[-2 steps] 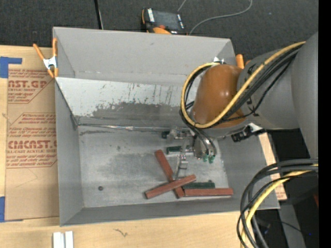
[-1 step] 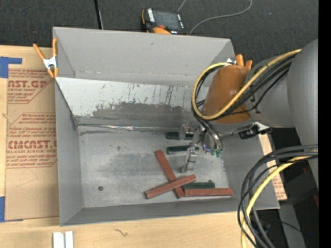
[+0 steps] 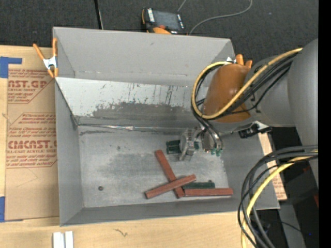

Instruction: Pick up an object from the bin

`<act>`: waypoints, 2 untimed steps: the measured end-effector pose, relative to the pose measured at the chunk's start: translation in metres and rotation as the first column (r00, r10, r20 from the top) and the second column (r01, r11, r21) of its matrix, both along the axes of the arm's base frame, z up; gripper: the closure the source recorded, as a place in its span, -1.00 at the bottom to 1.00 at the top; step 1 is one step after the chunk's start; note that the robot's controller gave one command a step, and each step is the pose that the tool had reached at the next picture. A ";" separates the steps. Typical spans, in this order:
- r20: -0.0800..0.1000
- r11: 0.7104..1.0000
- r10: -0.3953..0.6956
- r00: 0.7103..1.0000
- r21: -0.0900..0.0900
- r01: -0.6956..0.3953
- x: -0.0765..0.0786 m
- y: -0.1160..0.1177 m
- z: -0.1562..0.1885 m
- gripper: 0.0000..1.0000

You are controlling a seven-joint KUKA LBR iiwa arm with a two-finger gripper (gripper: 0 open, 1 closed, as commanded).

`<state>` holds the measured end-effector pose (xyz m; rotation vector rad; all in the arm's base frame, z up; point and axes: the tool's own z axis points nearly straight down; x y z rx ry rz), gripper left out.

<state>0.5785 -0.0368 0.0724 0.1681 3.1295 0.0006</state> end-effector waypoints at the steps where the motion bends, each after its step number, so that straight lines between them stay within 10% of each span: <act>1: -0.007 1.000 0.000 1.000 0.001 0.000 -0.002 0.000 -0.002 -1.00; 2: 0.005 1.000 0.000 1.000 0.000 0.000 0.001 0.000 0.001 1.00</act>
Offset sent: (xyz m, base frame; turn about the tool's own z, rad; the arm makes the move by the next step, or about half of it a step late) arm 0.0000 0.0000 0.0000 0.0000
